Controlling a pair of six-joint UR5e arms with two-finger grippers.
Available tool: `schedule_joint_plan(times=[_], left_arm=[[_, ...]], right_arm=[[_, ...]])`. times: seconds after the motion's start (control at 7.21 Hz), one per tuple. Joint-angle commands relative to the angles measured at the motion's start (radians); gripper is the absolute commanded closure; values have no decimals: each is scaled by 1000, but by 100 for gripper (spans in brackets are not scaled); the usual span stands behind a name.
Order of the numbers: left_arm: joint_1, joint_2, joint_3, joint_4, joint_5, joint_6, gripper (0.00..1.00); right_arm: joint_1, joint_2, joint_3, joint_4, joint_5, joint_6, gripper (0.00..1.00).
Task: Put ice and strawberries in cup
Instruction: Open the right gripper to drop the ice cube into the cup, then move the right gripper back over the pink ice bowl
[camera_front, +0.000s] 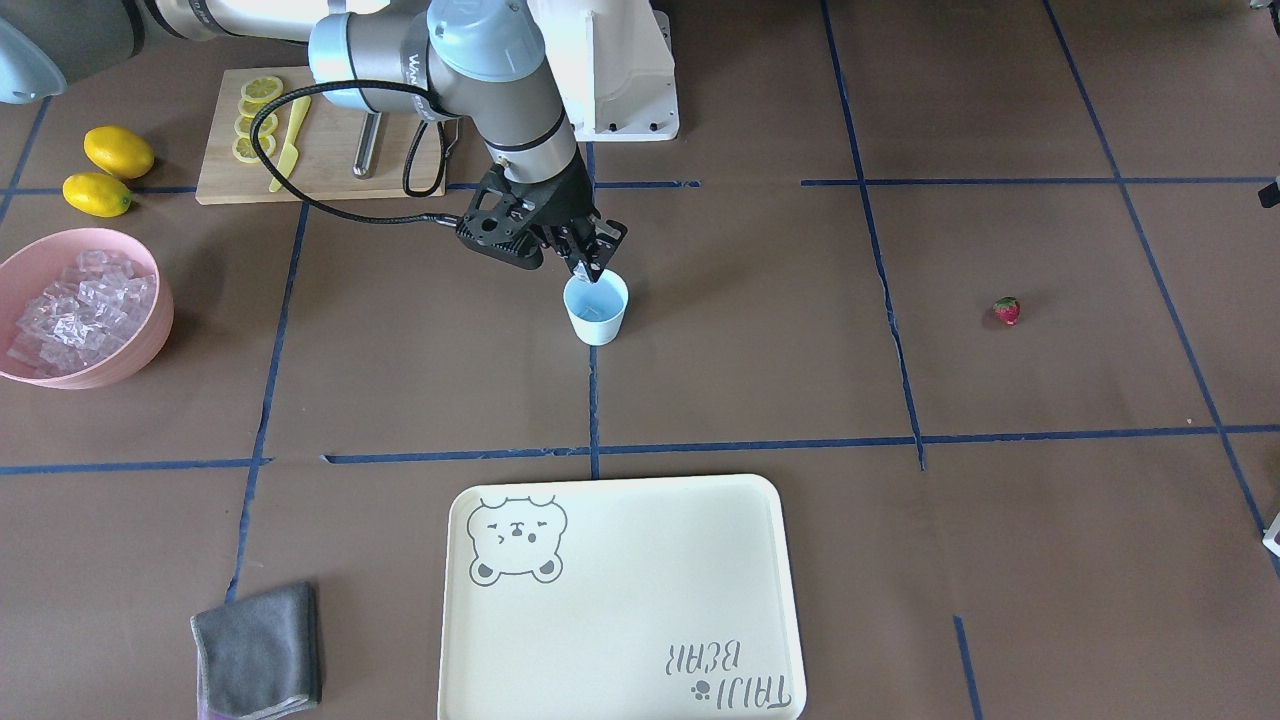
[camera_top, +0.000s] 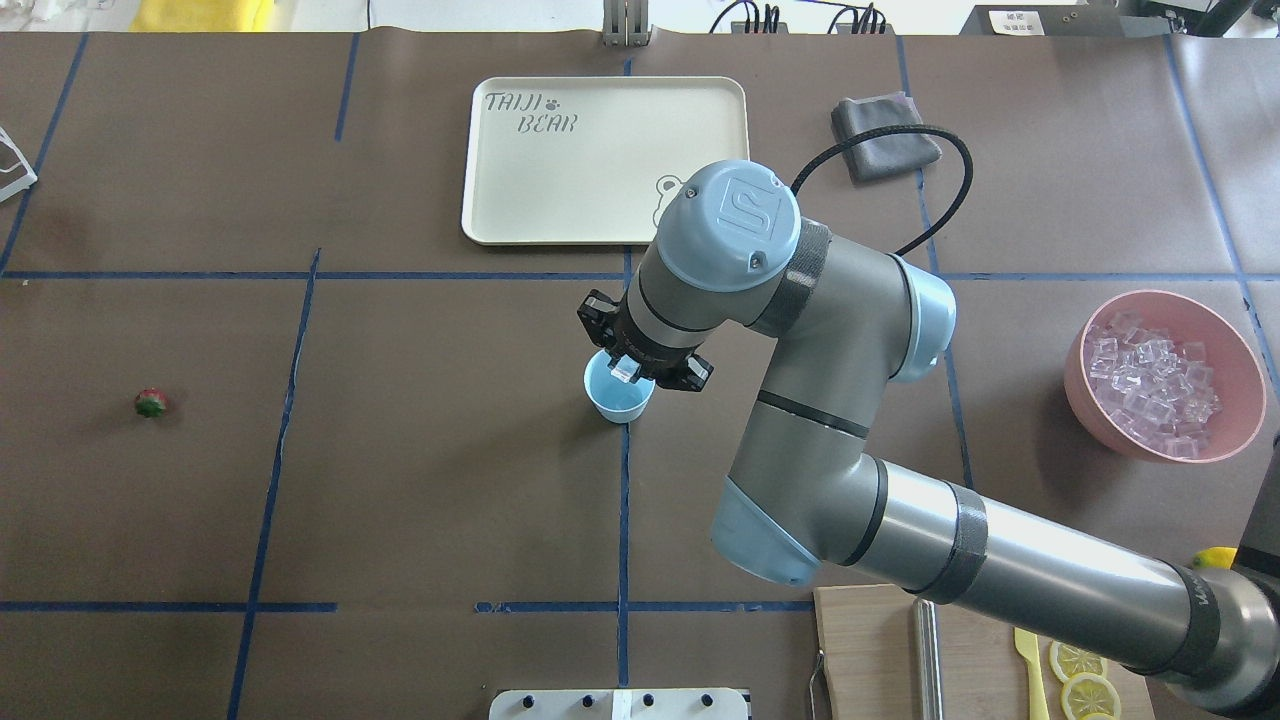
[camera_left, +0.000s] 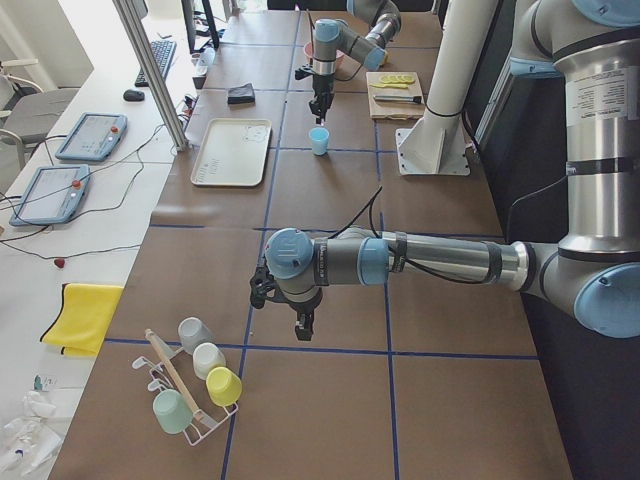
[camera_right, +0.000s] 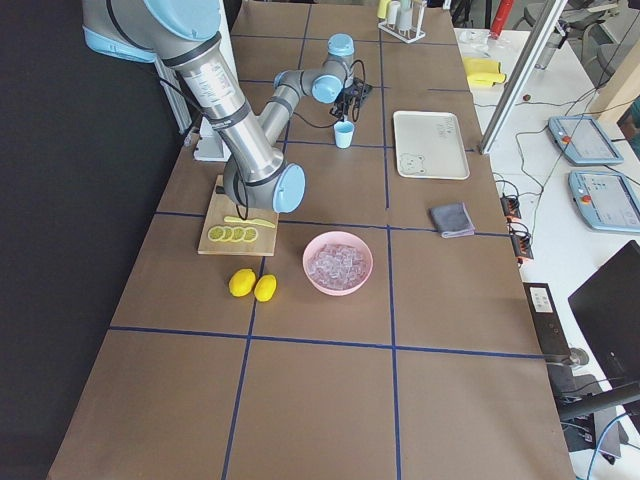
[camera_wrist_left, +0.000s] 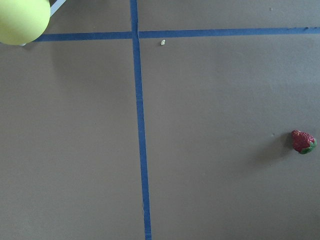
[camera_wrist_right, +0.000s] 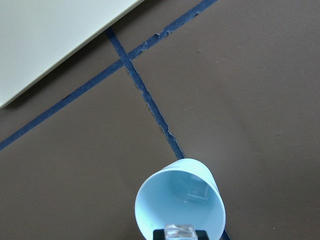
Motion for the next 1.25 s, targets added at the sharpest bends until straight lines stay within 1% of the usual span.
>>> schedule_joint_plan(times=[0.0, 0.14, 0.42, 0.55, 0.69, 0.83, 0.97, 1.11], left_arm=[[0, 0, 0, -1, 0, 0, 0], [0, 0, 0, -1, 0, 0, 0], [0, 0, 0, -1, 0, 0, 0], [0, 0, 0, -1, 0, 0, 0], [0, 0, 2, -1, 1, 0, 0], [0, 0, 2, -1, 1, 0, 0], [0, 0, 2, -1, 1, 2, 0], [0, 0, -1, -1, 1, 3, 0]], right_arm=[[-9, 12, -29, 1, -22, -3, 63], [-14, 10, -33, 1, -24, -8, 2], [-14, 12, -19, 0, -16, -6, 1], [15, -20, 25, -5, 1, -12, 1], [53, -80, 58, -6, 49, -32, 1], [91, -165, 128, -8, 60, -124, 1], [148, -257, 192, -14, 91, -219, 1], [240, -351, 232, -26, 157, -338, 1]])
